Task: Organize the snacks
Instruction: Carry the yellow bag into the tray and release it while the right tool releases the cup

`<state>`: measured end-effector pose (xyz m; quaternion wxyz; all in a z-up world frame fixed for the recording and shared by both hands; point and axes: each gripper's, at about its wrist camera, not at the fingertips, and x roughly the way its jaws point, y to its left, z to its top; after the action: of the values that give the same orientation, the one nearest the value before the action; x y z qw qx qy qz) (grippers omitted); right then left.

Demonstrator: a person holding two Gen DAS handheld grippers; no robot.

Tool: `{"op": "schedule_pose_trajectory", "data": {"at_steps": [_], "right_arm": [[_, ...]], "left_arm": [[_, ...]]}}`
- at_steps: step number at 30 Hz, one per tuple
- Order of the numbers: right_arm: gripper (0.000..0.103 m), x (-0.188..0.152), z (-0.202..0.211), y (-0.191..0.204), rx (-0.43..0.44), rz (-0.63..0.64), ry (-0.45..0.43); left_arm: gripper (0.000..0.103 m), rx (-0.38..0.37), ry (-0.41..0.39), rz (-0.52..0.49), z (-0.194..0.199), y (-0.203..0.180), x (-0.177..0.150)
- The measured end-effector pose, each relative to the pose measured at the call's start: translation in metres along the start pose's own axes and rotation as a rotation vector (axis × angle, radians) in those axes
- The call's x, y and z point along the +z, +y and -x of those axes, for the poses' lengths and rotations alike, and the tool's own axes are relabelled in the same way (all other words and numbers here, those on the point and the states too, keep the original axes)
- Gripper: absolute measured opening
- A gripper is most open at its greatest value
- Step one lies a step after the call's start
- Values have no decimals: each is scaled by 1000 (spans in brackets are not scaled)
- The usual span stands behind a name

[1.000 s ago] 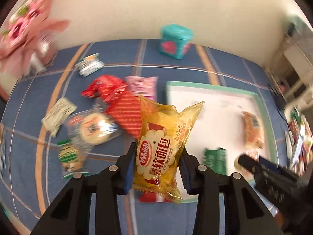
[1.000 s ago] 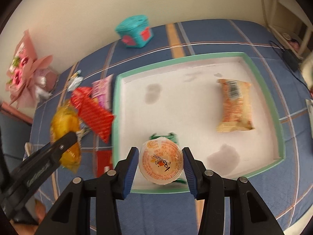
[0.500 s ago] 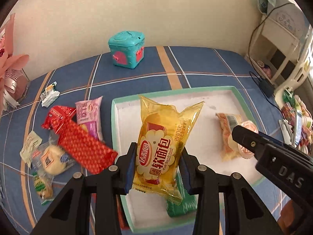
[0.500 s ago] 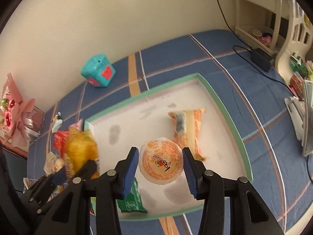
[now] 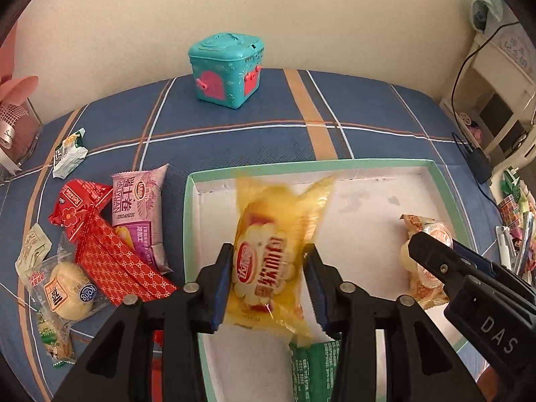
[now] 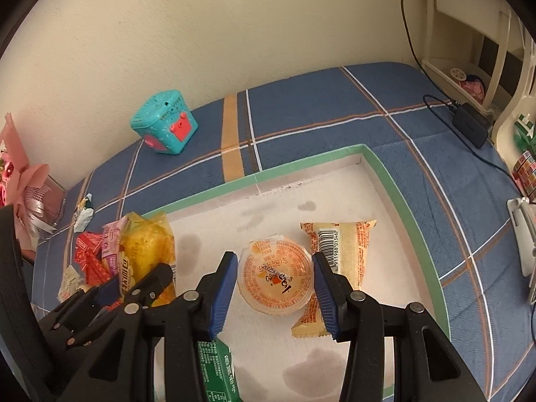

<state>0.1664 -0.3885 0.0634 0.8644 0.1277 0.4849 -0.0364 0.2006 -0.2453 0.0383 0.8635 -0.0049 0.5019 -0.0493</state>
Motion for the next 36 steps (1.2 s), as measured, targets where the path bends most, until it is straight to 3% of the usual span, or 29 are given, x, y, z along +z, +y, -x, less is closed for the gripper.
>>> {"op": "schedule_pose_trajectory", "data": {"at_steps": [2,6,11,13,16,19,22,26,36], "right_arm": [[48,0,-3,-4,-16,-17,13],[48,-2,-4,-8,-24,-33,33],[49,-3,-4,-7,-31,-20,40],[50,-3,-2,-5,-32,-14,38],[59,-5,0,-3,-44,-14,49],[60,-9,5,-2,-64,-12,71],[67,-13,16,2,-80,13,72],[74,-21,26,8,-99,40,81],[76,-47,37,20,-124,100,103]], "left_arm": [[64,6,1,-6,2,-1,-1],[66,25,8,0,11,0,0],[79,87,50,47,22,12,-3],[80,106,65,73,27,19,-7],[81,120,86,104,32,30,-13],[81,134,97,123,37,37,-20],[89,147,103,141,42,44,-27],[90,153,129,150,50,54,-41],[95,175,148,240,64,90,-66]]}}
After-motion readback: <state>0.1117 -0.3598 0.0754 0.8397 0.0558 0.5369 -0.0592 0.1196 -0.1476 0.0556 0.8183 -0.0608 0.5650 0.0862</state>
